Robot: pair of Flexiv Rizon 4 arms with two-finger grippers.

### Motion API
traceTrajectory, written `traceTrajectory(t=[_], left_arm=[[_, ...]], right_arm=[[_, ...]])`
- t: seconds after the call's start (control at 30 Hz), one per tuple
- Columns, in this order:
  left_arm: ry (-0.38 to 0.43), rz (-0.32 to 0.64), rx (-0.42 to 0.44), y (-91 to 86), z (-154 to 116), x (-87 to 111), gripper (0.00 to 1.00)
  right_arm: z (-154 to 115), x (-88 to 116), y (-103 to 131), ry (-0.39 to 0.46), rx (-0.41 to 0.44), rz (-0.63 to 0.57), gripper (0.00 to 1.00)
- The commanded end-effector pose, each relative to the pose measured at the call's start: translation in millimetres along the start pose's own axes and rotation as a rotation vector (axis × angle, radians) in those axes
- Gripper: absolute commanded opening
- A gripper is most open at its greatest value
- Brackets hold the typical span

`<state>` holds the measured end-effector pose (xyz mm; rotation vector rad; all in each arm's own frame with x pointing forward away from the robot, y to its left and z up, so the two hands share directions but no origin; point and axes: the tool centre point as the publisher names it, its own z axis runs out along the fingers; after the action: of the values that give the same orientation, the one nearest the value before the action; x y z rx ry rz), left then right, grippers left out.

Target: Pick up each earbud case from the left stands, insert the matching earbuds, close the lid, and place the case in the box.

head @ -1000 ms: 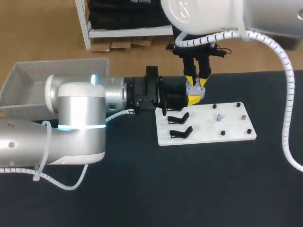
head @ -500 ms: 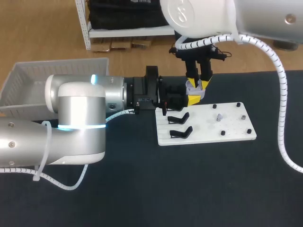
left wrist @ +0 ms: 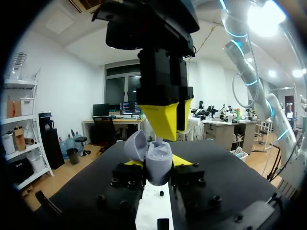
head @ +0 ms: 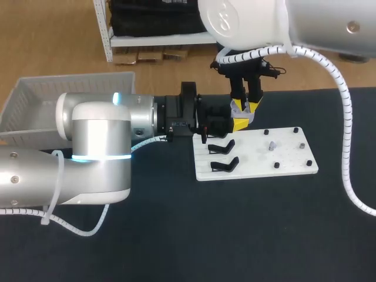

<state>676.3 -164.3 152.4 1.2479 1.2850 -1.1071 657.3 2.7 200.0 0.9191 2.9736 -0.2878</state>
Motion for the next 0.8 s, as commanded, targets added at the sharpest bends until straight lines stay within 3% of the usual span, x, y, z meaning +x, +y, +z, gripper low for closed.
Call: traceTrajectory(t=[0.03,0.67,0.77,0.8], left_arm=[[-0.010,0.006,-0.010,-1.9,0.0,1.9,0.00],[-0.010,0.006,-0.010,-1.9,0.0,1.9,0.00],[-0.010,0.006,-0.010,-1.9,0.0,1.9,0.00],[-0.010,0.006,-0.010,-1.9,0.0,1.9,0.00]], right_arm=[[1.4,-1.6,0.9,0.001,0.004,0.001,0.00],[9.6,-3.1,4.3,0.009,0.021,0.009,0.00],[9.6,-2.8,2.9,0.011,0.019,0.013,0.33],[9.0,-2.7,2.0,0.010,0.018,0.015,0.40]])
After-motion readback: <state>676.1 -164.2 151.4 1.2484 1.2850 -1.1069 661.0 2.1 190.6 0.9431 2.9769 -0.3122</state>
